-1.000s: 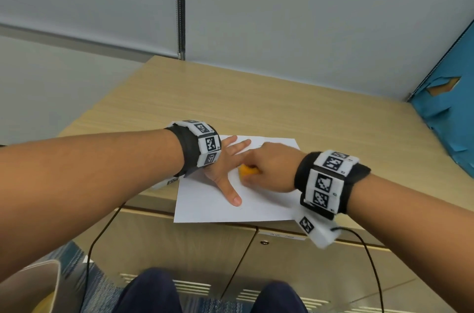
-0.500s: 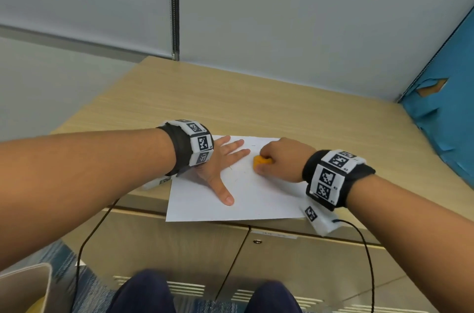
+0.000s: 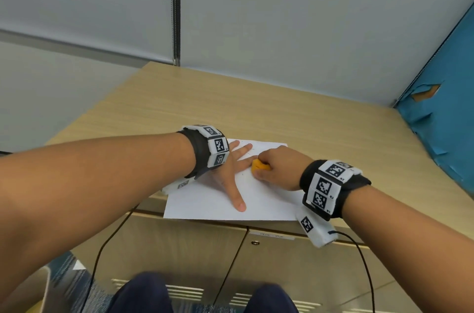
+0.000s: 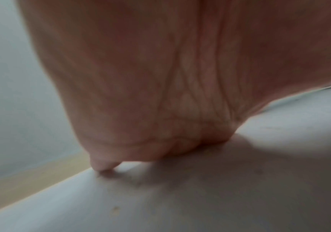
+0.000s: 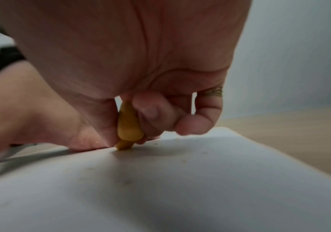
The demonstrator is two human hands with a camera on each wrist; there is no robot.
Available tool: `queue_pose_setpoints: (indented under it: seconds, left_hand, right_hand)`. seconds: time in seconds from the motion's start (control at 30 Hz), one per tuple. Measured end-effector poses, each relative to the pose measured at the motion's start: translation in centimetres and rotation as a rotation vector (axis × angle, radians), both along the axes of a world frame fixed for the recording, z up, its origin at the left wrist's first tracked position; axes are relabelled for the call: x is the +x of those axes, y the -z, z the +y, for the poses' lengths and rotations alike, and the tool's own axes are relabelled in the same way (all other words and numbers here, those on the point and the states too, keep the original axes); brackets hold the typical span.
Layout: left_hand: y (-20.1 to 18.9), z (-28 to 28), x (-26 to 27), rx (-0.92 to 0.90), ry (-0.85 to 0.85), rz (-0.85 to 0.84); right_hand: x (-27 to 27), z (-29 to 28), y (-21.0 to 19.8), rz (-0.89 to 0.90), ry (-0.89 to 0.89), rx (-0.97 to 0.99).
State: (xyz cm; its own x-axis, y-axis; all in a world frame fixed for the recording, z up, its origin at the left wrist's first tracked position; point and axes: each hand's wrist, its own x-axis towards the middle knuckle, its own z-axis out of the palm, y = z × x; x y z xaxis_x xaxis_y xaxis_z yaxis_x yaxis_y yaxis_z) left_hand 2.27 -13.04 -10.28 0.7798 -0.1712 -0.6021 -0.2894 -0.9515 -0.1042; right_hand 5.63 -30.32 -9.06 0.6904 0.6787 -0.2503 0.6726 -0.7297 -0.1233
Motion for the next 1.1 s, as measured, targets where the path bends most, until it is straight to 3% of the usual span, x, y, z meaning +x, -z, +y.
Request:
queue_pose_setpoints:
  seconds: [0.13, 0.3, 0.47, 0.63, 0.77, 0.93, 1.1]
  left_hand:
    - [0.4, 0.1, 0.2, -0.009, 0.019, -0.026]
    - [0.6, 0.2, 0.0, -0.006, 0.01, -0.05]
    - [0.9, 0.3, 0.2, -0.009, 0.032, -0.044]
    - [0.7, 0.3, 0.0, -0.009, 0.015, -0.045]
    - [0.7, 0.2, 0.1, -0.003, 0.035, -0.046]
    - [1.0, 0.4, 0.3, -0.011, 0.012, -0.055]
    - [0.9, 0.3, 0.3, -0.013, 0.029, -0.051]
  right_hand:
    - [-3.2, 0.4, 0.3, -0.036, -0.147, -0.076]
    - [0.6, -0.7, -0.5, -0.085, 0.033, -0.068]
    - [-2.7, 0.8, 0.2, -0.042, -0.131, -0.083]
    - [0.4, -0.1, -0.6, -0.11, 0.027, -0.073]
    - [-2.1, 0.9, 0.0, -0.058, -0.105, -0.109]
    - [0.7, -0.3, -1.0, -0.101, 0.016, -0.126]
    - [-3.3, 0.9, 0.0, -0.001, -0.156, -0.068]
